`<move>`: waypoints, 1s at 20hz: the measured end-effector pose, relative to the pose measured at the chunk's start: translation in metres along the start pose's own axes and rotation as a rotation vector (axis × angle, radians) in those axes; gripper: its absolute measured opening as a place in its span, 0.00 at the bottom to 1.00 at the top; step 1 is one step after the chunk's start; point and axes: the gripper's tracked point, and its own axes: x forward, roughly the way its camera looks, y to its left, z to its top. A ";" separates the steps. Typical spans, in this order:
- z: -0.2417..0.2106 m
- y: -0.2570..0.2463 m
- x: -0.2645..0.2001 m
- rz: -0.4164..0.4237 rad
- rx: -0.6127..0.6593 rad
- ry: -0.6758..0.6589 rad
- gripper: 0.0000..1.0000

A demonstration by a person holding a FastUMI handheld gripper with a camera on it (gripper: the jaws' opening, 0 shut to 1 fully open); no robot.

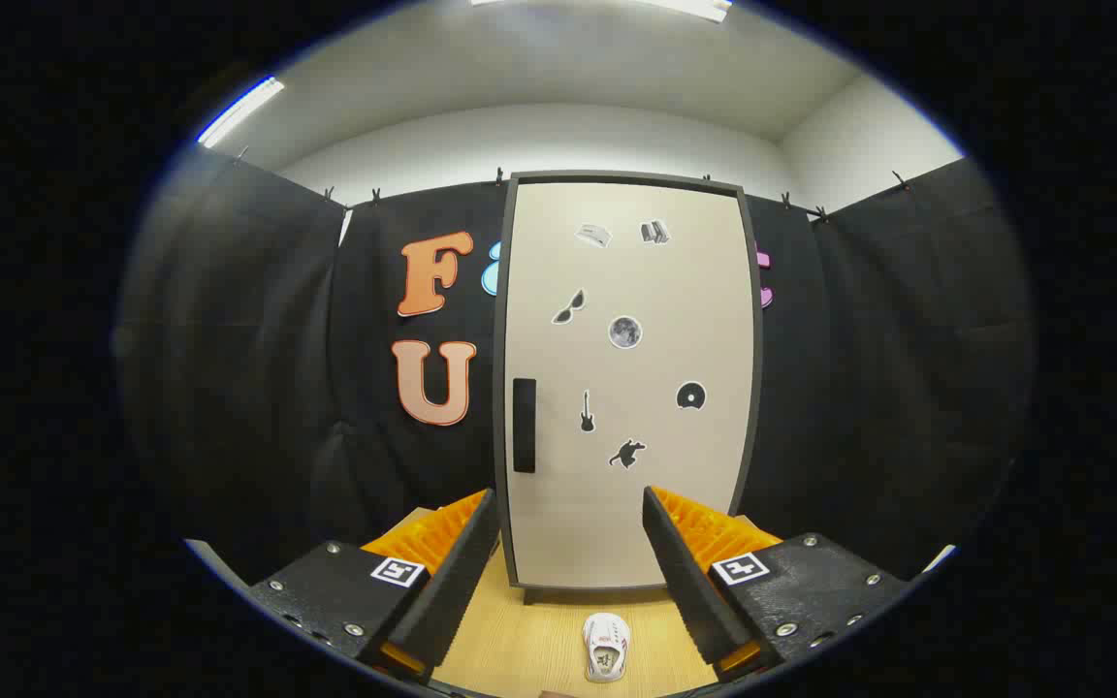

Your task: Open the shoe cabinet door, grab the shoes and put them into the shoe cabinet, then close the shoe cabinet door.

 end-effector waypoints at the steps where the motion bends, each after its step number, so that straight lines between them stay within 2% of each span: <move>1: 0.001 0.000 0.000 0.002 -0.003 -0.004 0.92; 13: 0.017 0.017 0.013 0.006 0.038 -0.025 0.92; 20: 0.021 0.036 0.043 -0.040 0.009 -0.032 0.92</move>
